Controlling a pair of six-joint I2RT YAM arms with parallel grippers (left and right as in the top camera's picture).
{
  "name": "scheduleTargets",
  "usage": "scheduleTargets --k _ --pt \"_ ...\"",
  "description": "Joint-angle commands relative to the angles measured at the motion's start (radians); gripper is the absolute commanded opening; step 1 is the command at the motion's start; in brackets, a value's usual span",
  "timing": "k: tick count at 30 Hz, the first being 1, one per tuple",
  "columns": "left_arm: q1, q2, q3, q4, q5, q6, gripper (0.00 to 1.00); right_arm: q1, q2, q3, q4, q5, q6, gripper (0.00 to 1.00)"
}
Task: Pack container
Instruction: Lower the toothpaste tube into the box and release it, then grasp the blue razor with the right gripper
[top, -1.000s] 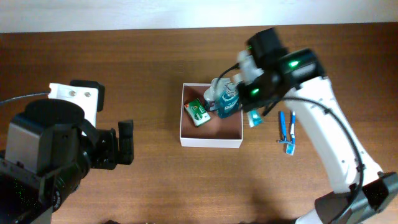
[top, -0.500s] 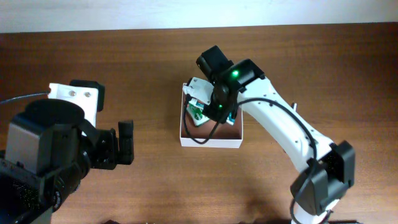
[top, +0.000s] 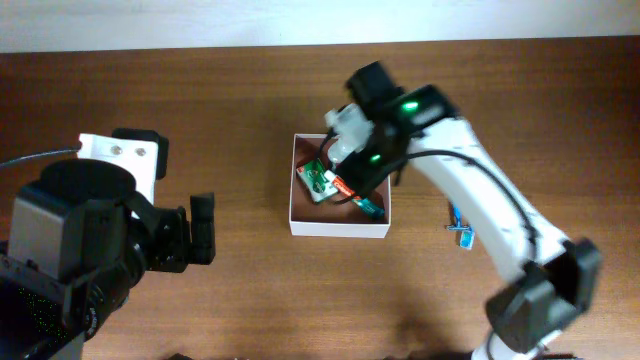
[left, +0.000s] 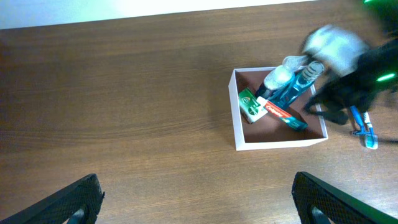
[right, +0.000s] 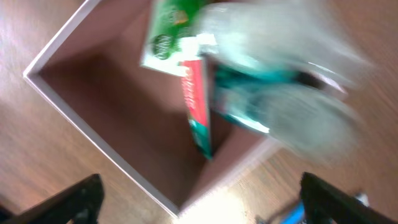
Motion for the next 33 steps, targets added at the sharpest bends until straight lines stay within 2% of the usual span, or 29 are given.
scheduleTargets --k 1,4,7,14,18,20,23,24,33 --pt "0.002 -0.004 0.006 0.000 -0.014 0.008 0.99 -0.144 -0.122 0.033 -0.008 0.005 0.185 0.99" --pt "0.002 -0.004 0.006 0.000 -0.014 0.008 0.99 -0.294 -0.127 0.031 -0.006 -0.018 0.279 0.99" --pt "0.002 -0.004 0.006 0.000 -0.014 0.008 0.99 -0.425 -0.097 0.000 0.013 -0.068 0.283 0.99" --pt "0.002 -0.004 0.006 0.000 -0.014 0.008 0.99 -0.543 0.044 -0.135 0.080 -0.070 0.271 1.00" --pt "0.002 -0.004 0.006 0.000 -0.014 0.008 1.00 -0.542 0.110 -0.217 0.141 -0.073 0.268 0.71" --pt "0.002 -0.004 0.006 0.000 -0.014 0.008 0.99 -0.538 0.144 -0.270 0.178 -0.100 0.268 0.66" --pt "0.002 -0.004 0.006 0.000 -0.014 0.008 1.00 -0.535 0.168 -0.324 0.225 -0.105 0.268 0.49" --pt "0.002 -0.004 0.006 0.000 -0.014 0.008 0.99 -0.534 0.176 -0.347 0.249 -0.105 0.268 0.46" --pt "0.002 -0.004 0.006 0.000 -0.014 0.008 1.00 -0.534 0.182 -0.493 0.349 -0.104 0.284 0.41"
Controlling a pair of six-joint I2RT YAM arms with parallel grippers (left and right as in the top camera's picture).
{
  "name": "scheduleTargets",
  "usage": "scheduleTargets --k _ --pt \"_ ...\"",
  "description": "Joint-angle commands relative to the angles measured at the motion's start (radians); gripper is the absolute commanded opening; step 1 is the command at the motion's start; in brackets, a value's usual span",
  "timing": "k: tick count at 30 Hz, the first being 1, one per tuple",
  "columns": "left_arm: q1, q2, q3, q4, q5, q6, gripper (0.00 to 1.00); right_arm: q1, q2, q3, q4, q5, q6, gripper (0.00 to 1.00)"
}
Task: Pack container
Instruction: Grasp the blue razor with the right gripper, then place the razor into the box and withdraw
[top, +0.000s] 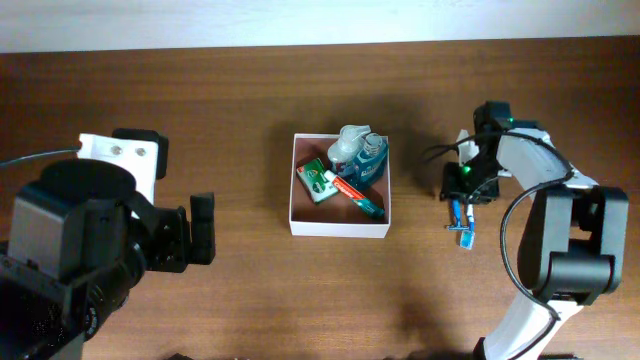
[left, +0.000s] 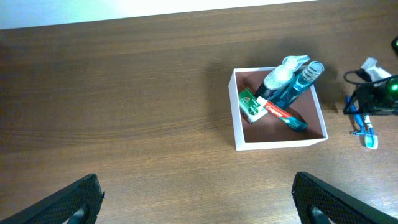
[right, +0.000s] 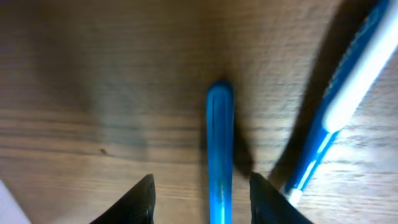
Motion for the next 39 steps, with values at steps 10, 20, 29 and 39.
scheduleTargets --k 10,20,29,39 --pt "0.002 -0.004 0.006 0.000 -0.014 0.008 0.99 0.006 -0.010 0.002 -0.057 -0.013 0.016 0.04" --pt "0.002 -0.004 0.006 0.000 -0.014 0.008 0.99 0.111 -0.201 0.317 -0.404 -0.013 -0.004 0.04" --pt "0.002 -0.004 0.006 0.000 -0.014 0.008 0.99 0.537 -0.281 0.401 -0.432 -0.024 -0.369 0.04" --pt "0.002 -0.004 0.006 0.000 -0.014 0.008 0.99 0.622 -0.135 0.390 -0.278 0.014 -0.682 0.04"
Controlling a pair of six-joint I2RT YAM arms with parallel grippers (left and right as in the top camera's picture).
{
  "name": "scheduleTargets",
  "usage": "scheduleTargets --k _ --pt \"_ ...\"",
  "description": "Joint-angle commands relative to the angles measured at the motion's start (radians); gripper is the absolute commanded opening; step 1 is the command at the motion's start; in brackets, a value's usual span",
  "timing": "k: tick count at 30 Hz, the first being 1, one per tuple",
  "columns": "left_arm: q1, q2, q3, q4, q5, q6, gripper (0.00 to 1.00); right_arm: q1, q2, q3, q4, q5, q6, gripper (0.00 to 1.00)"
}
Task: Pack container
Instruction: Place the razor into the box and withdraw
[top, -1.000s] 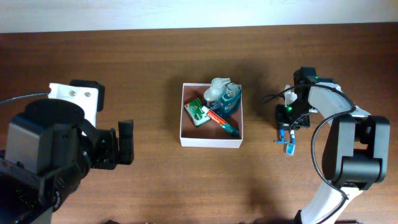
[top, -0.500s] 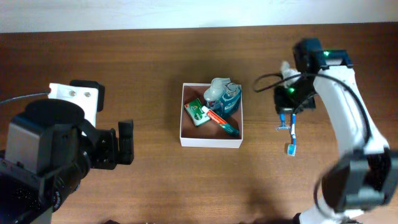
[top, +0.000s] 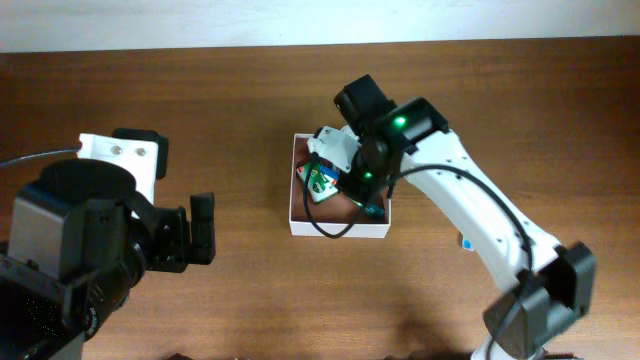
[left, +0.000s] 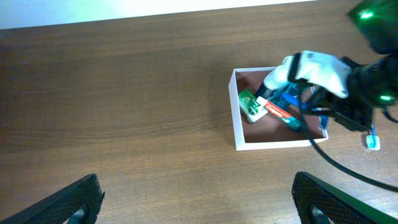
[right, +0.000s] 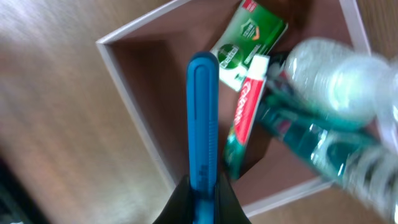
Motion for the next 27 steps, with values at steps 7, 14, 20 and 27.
scheduleTargets --k 7,14,20,27 --pt "0.002 -0.004 0.006 0.000 -0.014 0.008 0.99 -0.003 0.069 0.005 0.040 -0.068 -0.122 0.49" --pt "0.002 -0.004 0.006 0.000 -0.014 0.008 0.99 -0.031 -0.027 0.124 -0.094 -0.083 -0.002 0.99" --pt "0.002 -0.004 0.006 0.000 -0.014 0.008 0.99 -0.221 -0.150 0.149 -0.101 -0.090 0.270 0.99" --pt "0.002 -0.004 0.006 0.000 -0.014 0.008 0.99 -0.512 -0.120 0.128 -0.123 -0.087 0.445 0.99"
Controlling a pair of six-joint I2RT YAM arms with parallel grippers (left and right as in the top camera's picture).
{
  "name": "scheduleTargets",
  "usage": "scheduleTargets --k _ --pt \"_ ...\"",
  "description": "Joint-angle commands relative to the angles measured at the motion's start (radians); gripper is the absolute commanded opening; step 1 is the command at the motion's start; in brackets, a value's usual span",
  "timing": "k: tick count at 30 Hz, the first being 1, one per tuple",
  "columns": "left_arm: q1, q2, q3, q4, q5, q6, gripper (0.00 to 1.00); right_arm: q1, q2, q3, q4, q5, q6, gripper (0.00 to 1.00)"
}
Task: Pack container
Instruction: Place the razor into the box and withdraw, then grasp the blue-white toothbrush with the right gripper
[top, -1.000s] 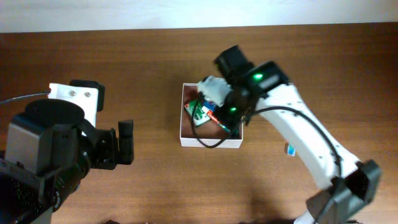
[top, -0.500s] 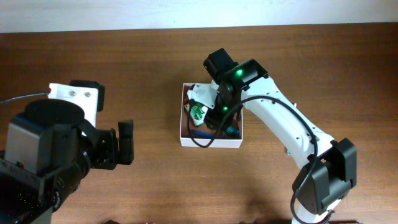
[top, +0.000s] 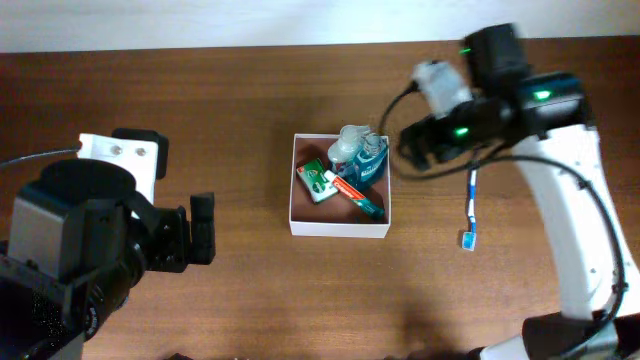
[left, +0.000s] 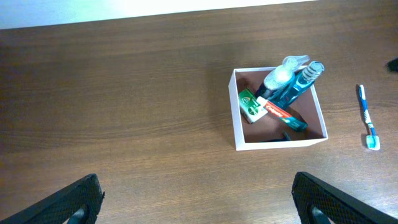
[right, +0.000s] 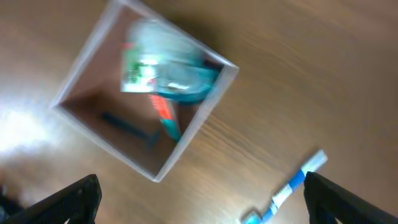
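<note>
The white box (top: 340, 229) with a brown floor stands mid-table and holds a green packet (top: 318, 182), a red and teal toothpaste tube (top: 356, 194), two teal bottles (top: 360, 155) and a dark blue razor (right: 132, 127), which lies on the floor near the front wall (left: 283, 134). A blue and white toothbrush (top: 470, 208) lies on the table right of the box. My right gripper (right: 202, 208) is open and empty, raised between box and toothbrush. My left gripper (left: 199, 202) is open, far to the left.
Dark wooden table all round. A white wall strip runs along the far edge (top: 250, 25). The left arm's bulky base (top: 90, 240) fills the near left corner.
My right gripper was shut on the blue razor over the box. Now it is open, higher and to the right of the box, and the razor lies inside. The left arm has not moved.
First my right gripper was open over the box beside the bottles. Then it stood open around the blue razor on the table next to the toothbrush. Then it held the razor above the box. Now the razor lies in the box and only the toothbrush lies outside.
</note>
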Motion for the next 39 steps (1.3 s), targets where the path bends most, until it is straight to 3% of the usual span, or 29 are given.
scheduleTargets --k 1,3,4,14,23,26,30,39 --pt "0.002 -0.004 0.006 0.000 -0.014 0.008 0.99 -0.146 0.050 -0.026 -0.003 -0.005 0.197 0.98" --pt "0.002 -0.004 0.006 0.000 -0.014 0.008 0.99 -0.233 0.099 -0.060 0.001 -0.005 0.250 0.81" --pt "0.002 -0.004 0.006 0.000 -0.014 0.008 0.99 -0.254 0.120 -0.079 0.005 -0.005 0.254 0.77" --pt "0.002 -0.004 0.006 0.000 -0.014 0.008 0.99 -0.290 0.326 -0.313 0.155 0.104 0.384 0.70" --pt "0.002 -0.004 0.006 0.000 -0.014 0.008 0.99 -0.298 0.370 -0.509 0.384 0.142 0.437 0.66" --pt "0.002 -0.004 0.006 0.000 -0.014 0.008 1.00 -0.298 0.370 -0.542 0.415 0.130 0.436 0.57" --pt "0.002 -0.004 0.006 0.000 -0.014 0.008 0.99 -0.297 0.370 -0.544 0.420 0.130 0.436 0.32" --pt "0.002 -0.004 0.006 0.000 -0.014 0.008 0.99 -0.290 0.333 -0.470 0.273 0.131 0.466 0.10"
